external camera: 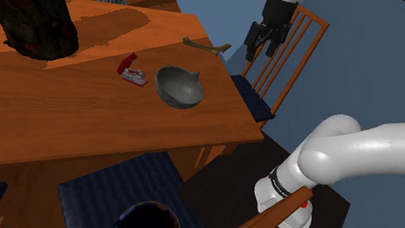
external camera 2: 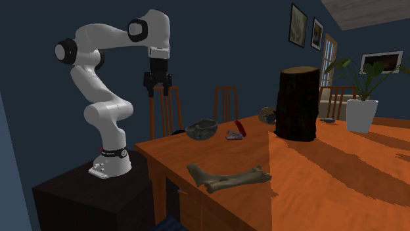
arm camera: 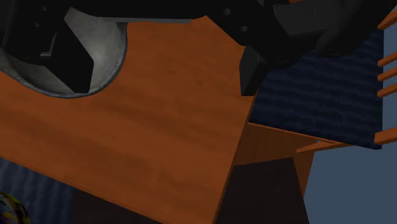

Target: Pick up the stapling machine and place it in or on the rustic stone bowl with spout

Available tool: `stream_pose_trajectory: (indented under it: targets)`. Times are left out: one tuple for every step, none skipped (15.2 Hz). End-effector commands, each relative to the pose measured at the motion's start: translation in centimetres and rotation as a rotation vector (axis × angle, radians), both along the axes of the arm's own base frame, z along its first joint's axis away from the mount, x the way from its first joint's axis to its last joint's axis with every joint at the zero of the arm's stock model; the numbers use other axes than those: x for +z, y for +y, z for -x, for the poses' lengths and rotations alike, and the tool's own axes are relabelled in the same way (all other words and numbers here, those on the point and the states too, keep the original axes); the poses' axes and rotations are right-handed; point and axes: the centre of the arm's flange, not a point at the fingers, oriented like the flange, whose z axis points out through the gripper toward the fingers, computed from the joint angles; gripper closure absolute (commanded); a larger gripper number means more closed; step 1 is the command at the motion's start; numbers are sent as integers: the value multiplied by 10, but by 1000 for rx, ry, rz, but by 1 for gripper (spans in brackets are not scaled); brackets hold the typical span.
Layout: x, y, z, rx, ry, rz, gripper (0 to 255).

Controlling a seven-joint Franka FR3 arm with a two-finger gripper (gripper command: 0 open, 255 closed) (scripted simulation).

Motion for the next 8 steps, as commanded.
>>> stream_pose_trajectory:
  targets:
    - [0, 0, 0, 0, 0, 0, 0]
    - [-5, 5, -10, 7, -6, -2, 0]
    - [-10, 11, -20, 14, -13, -4, 0]
    - [-14, 17, -30, 21, -19, -7, 0]
    - [-19, 22, -39, 28, -26, -9, 0]
    - [-24, 28, -49, 35, -32, -11, 0]
    - [-28, 34, -59, 42, -39, -13, 0]
    - [-33, 40, -69, 49, -45, -16, 0]
